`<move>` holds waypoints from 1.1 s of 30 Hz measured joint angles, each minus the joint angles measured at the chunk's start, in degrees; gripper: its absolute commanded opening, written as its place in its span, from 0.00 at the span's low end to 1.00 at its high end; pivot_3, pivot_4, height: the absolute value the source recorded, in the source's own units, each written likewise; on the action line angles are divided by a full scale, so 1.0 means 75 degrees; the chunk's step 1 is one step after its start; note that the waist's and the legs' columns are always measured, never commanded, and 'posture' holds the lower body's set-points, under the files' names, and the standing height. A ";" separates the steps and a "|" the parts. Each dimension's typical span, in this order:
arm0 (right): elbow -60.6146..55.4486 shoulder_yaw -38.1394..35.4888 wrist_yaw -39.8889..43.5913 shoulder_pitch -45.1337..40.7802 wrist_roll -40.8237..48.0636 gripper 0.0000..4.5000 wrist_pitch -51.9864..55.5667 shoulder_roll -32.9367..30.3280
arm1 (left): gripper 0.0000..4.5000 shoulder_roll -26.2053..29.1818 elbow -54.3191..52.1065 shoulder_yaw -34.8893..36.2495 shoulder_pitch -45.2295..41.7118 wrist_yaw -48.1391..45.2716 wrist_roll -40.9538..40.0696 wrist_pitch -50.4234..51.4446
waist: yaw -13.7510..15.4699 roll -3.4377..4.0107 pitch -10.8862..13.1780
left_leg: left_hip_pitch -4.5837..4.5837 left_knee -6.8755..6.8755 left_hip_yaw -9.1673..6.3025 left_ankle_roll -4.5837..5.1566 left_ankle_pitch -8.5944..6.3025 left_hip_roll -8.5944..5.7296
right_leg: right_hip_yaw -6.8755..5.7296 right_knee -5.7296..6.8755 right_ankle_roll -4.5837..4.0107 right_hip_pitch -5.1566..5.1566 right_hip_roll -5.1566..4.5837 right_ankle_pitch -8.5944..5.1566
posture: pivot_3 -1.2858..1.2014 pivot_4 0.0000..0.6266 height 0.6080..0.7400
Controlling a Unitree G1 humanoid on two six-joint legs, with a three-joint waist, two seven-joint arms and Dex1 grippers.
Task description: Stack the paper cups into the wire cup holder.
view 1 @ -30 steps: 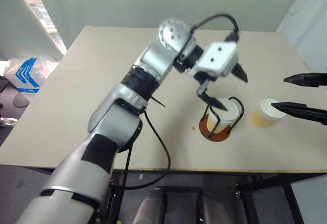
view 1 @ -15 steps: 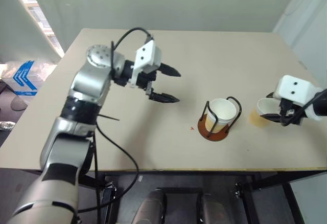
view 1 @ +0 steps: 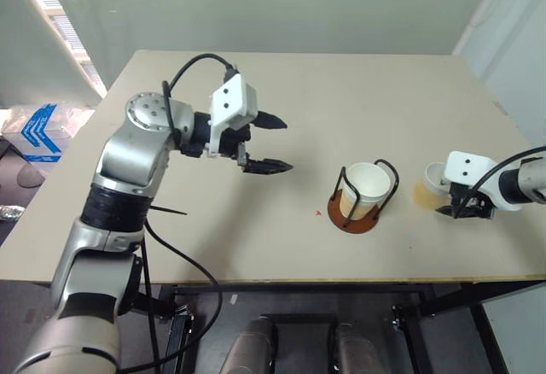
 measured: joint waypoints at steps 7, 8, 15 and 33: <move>-0.0458 -0.0001 0.0208 -0.0188 -0.0158 0.00 0.0352 0.0260 | 1.00 0.0031 -0.0023 0.0007 -0.0001 0.0046 -0.0107 0.0048 | -0.0001 0.0000 0.0000 | -0.0001 -0.0004 -0.0008 -0.0006 0.0006 -0.0001 | -0.0003 -0.0004 -0.0021 0.0000 0.0001 0.0001 | 0.52 0.24 1.00; -0.0572 -0.0007 0.0274 -0.0217 -0.0138 0.00 0.0453 0.0259 | 1.00 0.0046 -0.0014 0.0018 -0.0001 0.0045 -0.0141 0.0055 | -0.0001 0.0000 0.0000 | -0.0002 -0.0006 -0.0008 -0.0007 0.0006 -0.0001 | -0.0003 -0.0005 -0.0023 -0.0001 0.0001 0.0000 | 0.52 0.24 1.00; -0.1825 -0.0753 0.1376 -0.1415 0.1179 0.00 0.1585 -0.0109 | 1.00 0.0769 -0.0170 0.0381 0.0693 -0.0512 -0.0659 0.0213 | -0.0063 0.0002 0.0002 | -0.0007 -0.0091 -0.0005 -0.0109 0.0065 -0.0005 | -0.0002 -0.0009 -0.0060 -0.0040 0.0004 -0.0033 | 0.52 0.24 1.00; -0.2563 -0.0056 0.2246 -0.3162 0.2055 0.00 0.1720 0.0475 | 1.00 0.1015 -0.0556 0.0977 0.0914 -0.0276 -0.1445 0.0639 | -0.0070 -0.0012 0.0004 | -0.0024 -0.0121 -0.0083 -0.0152 0.0093 -0.0005 | -0.0044 0.0007 -0.0096 -0.0064 0.0011 -0.0053 | 0.52 0.24 1.00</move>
